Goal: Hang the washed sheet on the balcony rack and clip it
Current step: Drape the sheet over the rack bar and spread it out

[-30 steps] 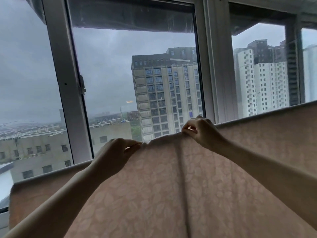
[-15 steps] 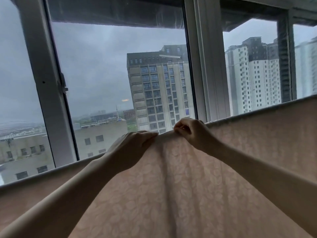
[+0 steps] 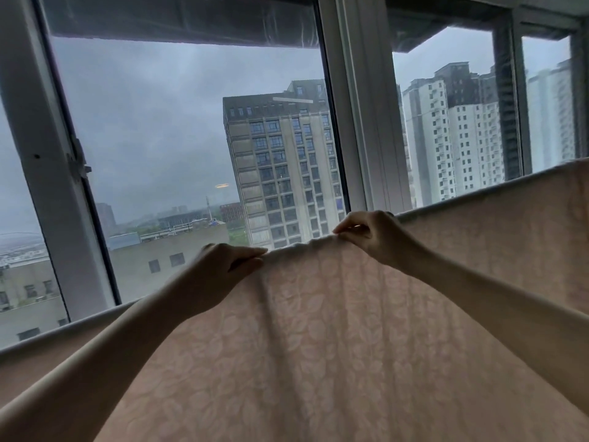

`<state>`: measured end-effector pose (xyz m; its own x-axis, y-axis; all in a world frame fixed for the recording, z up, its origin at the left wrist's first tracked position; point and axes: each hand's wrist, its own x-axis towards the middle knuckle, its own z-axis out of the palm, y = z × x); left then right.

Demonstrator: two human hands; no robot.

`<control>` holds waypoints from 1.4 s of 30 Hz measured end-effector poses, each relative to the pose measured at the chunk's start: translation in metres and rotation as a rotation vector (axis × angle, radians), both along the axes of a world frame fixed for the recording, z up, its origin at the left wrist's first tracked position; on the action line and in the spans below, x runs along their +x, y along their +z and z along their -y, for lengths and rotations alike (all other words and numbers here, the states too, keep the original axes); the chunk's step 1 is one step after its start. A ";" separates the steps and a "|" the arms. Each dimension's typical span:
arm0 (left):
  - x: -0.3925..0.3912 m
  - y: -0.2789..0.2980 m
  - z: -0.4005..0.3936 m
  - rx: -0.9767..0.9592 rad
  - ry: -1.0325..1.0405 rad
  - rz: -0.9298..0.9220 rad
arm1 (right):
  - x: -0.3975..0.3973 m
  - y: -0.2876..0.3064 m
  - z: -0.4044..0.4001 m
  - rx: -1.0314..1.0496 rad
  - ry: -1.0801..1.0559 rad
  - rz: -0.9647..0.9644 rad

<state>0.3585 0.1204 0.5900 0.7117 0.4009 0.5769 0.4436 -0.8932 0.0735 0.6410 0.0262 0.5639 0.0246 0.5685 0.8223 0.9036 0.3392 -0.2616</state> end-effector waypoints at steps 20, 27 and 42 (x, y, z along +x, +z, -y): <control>0.091 -0.018 0.035 0.438 -0.024 0.019 | 0.020 -0.007 -0.012 0.072 -0.001 -0.058; 0.116 -0.025 0.035 0.485 0.033 0.137 | 0.048 -0.017 0.010 0.087 0.141 -0.058; 0.110 -0.032 0.038 0.571 0.039 0.159 | 0.094 -0.002 0.028 0.160 -0.211 0.179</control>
